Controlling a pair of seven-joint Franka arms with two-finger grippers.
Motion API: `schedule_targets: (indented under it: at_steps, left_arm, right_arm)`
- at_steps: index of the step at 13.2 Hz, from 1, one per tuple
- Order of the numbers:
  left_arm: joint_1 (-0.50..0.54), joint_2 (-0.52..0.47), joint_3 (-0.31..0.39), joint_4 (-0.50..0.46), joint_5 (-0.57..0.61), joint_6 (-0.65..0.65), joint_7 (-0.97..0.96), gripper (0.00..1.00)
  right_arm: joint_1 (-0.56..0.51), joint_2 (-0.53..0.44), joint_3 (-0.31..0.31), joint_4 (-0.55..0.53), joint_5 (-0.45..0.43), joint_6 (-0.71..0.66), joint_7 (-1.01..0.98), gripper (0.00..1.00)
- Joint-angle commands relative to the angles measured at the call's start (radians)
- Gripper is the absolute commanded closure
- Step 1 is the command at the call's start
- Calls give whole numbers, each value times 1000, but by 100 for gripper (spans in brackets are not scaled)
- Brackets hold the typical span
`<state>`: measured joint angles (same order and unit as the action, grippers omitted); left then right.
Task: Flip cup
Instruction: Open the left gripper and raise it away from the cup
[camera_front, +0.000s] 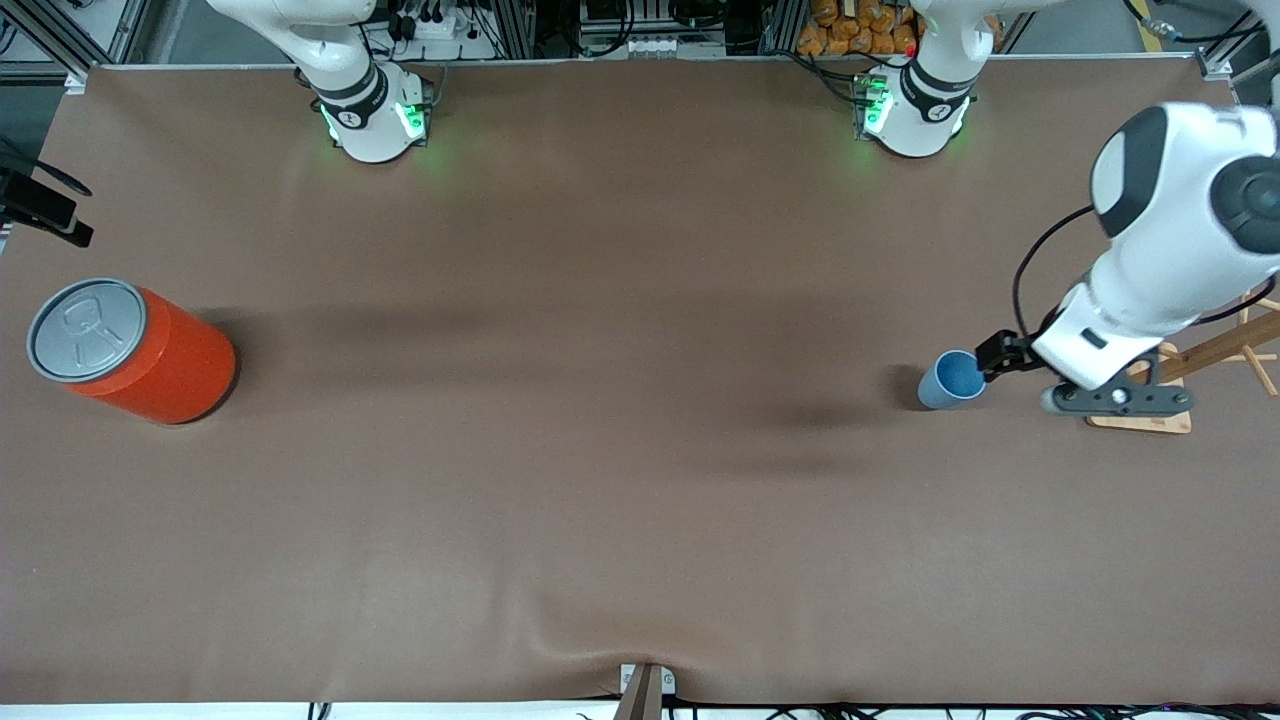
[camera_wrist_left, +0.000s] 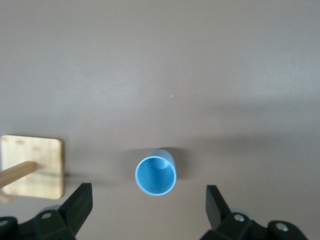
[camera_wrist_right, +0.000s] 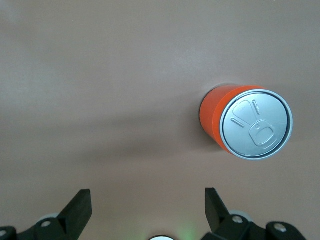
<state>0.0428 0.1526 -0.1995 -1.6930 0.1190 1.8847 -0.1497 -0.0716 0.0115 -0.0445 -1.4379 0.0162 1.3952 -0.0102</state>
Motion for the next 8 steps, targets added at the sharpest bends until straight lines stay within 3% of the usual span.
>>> schedule_targets:
  at_steps: [1, 3, 5, 8]
  left_arm:
    - [-15, -24, 32, 79, -13, -99, 1, 0]
    - [-18, -33, 46, 125, -35, -168, 7, 0]
    - [-82, -86, 128, 139, -36, -203, 44, 0]
    - [-78, -155, 184, 133, -73, -307, 171, 0]
  right_arm:
    - [-14, 2, 14, 11, 1, -15, -8, 0]
    - [-13, 2, 14, 11, -2, -13, -8, 0]
    - [-16, -1, 14, 11, -4, -15, -10, 0]
    - [-13, -2, 15, 11, -4, -12, -10, 0]
